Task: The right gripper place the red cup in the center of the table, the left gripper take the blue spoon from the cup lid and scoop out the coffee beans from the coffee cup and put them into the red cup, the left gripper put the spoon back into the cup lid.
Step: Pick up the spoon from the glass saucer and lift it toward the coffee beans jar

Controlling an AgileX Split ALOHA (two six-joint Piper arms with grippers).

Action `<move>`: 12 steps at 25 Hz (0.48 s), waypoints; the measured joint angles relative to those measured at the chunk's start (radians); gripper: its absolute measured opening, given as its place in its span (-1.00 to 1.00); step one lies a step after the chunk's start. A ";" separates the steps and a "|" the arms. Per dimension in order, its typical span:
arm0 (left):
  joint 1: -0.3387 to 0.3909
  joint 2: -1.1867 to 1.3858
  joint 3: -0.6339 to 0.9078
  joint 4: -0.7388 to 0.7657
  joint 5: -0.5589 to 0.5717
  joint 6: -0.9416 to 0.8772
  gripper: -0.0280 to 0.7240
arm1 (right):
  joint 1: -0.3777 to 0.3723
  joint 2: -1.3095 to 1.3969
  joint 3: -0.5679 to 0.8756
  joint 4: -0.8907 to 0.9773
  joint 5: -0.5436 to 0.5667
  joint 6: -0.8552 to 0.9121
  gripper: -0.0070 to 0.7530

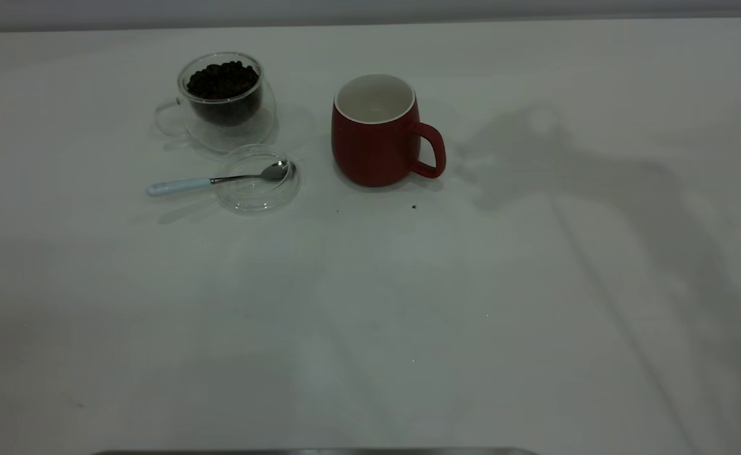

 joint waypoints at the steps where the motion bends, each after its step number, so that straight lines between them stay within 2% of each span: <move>1: 0.000 0.000 0.000 0.000 0.000 0.000 -0.02 | 0.000 -0.065 0.000 -0.077 0.073 0.090 0.48; 5: 0.000 0.000 0.000 0.000 0.000 0.000 -0.02 | 0.000 -0.313 0.023 -0.362 0.245 0.386 0.48; 8: 0.000 0.000 0.000 0.000 0.000 0.000 -0.02 | 0.000 -0.483 0.115 -0.515 0.270 0.534 0.48; 12: 0.000 0.000 0.000 0.000 0.000 0.000 -0.02 | 0.000 -0.682 0.335 -0.611 0.280 0.651 0.48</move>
